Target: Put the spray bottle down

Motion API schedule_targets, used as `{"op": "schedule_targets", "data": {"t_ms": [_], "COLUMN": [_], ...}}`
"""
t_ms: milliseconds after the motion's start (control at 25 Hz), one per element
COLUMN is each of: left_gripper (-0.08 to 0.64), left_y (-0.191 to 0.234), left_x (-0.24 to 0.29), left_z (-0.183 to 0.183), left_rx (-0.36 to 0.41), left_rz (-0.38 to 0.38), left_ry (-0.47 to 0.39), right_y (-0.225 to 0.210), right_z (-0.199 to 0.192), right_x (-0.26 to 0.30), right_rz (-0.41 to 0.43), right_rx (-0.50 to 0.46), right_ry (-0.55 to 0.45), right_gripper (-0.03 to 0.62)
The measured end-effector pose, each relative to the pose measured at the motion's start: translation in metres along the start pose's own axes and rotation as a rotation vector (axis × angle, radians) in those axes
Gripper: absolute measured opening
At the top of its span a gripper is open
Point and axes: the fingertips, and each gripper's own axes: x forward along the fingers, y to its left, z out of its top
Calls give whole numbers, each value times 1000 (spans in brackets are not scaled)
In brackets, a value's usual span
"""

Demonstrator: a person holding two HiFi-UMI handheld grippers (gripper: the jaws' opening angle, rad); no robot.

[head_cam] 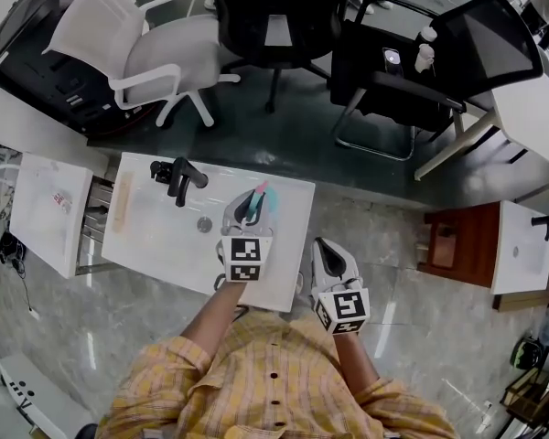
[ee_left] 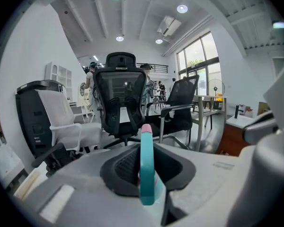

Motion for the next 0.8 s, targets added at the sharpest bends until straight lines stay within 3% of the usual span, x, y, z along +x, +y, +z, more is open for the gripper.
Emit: {"op": "schedule_targets", "data": {"t_ms": [800], "left_gripper": [72], "left_y": [5], "left_x": [39], "left_z": [-7], "left_rx": [-12], "left_rz": [-13], "left_ry": [42], "right_y": [-11], "right_z": [-6], "right_x": [3], "right_rz": [-20], "right_rx": [5], "right_ry": [19], "right_gripper": [0]}}
